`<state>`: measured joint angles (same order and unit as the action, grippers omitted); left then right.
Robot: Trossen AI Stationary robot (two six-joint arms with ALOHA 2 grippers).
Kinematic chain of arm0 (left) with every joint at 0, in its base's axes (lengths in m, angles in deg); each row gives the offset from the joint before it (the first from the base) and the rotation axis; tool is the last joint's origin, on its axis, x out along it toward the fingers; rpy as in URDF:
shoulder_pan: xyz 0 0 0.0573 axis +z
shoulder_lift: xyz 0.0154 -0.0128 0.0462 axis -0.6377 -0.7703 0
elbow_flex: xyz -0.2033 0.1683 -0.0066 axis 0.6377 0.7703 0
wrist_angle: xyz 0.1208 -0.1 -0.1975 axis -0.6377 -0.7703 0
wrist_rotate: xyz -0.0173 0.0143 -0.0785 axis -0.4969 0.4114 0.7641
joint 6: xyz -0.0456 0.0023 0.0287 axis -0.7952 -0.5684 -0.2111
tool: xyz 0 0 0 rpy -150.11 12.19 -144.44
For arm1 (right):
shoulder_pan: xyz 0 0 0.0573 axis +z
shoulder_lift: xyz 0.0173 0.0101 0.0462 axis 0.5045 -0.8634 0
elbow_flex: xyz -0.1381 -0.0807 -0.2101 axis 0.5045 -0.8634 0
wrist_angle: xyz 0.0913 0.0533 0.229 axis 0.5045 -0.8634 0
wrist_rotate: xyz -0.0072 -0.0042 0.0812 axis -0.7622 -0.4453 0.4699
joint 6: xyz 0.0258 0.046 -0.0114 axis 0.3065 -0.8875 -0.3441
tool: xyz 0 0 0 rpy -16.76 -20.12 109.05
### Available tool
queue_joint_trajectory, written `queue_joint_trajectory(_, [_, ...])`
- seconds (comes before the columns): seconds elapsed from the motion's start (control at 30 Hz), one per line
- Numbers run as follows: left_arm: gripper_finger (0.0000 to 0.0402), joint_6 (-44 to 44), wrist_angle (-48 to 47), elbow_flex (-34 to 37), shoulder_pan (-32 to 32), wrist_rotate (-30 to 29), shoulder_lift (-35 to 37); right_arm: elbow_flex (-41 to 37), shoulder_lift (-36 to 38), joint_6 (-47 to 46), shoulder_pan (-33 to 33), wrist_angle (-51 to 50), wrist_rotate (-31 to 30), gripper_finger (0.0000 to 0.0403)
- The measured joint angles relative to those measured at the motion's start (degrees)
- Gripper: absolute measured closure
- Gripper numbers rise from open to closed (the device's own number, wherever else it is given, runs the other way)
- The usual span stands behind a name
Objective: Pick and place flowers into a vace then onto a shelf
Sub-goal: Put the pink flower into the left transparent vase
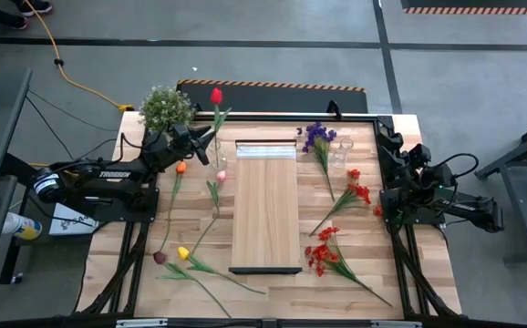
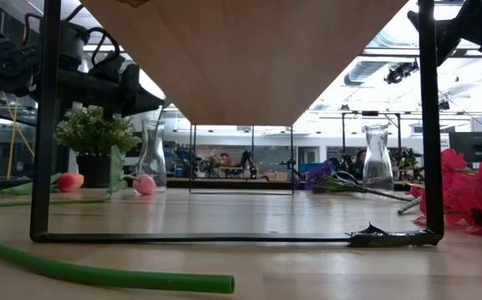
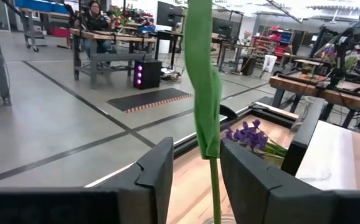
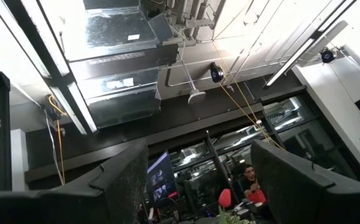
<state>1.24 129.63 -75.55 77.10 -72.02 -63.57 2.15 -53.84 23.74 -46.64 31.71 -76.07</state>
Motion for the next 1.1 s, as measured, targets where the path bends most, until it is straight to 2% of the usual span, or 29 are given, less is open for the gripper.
queue_joint_trajectory(0.33, [0.0189,0.1,-0.3,0.0,0.0,0.0,3.8,0.0,0.0,-1.7,0.0,0.2,0.0,0.0131])
queue_joint_trajectory(0.53, [0.0177,-0.5,0.1,0.0,0.0,1.3,13.3,0.0,0.0,-3.0,0.0,1.0,0.0,0.0132])
queue_joint_trajectory(0.73, [0.0183,-7.1,-2.4,-2.7,0.0,9.3,25.5,0.0,0.0,-3.0,0.0,2.0,-1.3,0.0131])
queue_joint_trajectory(0.83, [0.0191,-10.8,-10.1,-7.2,0.0,14.4,30.1,0.0,0.0,-3.0,0.0,2.8,-2.6,0.0132])
queue_joint_trajectory(0.97, [0.0203,-13.8,-26.8,-17.9,-0.2,23.0,32.4,0.0,0.0,-2.7,0.0,3.5,-2.8,0.0130])
queue_joint_trajectory(1.03, [0.0209,-12.7,-38.5,-24.4,-1.2,24.4,32.2,0.0,0.0,-2.7,0.0,3.8,-2.9,0.0131])
queue_joint_trajectory(1.1, [0.0215,-10.3,-50.4,-31.1,-2.9,22.7,30.9,0.0,0.0,-2.6,0.0,4.1,-2.9,0.0132])
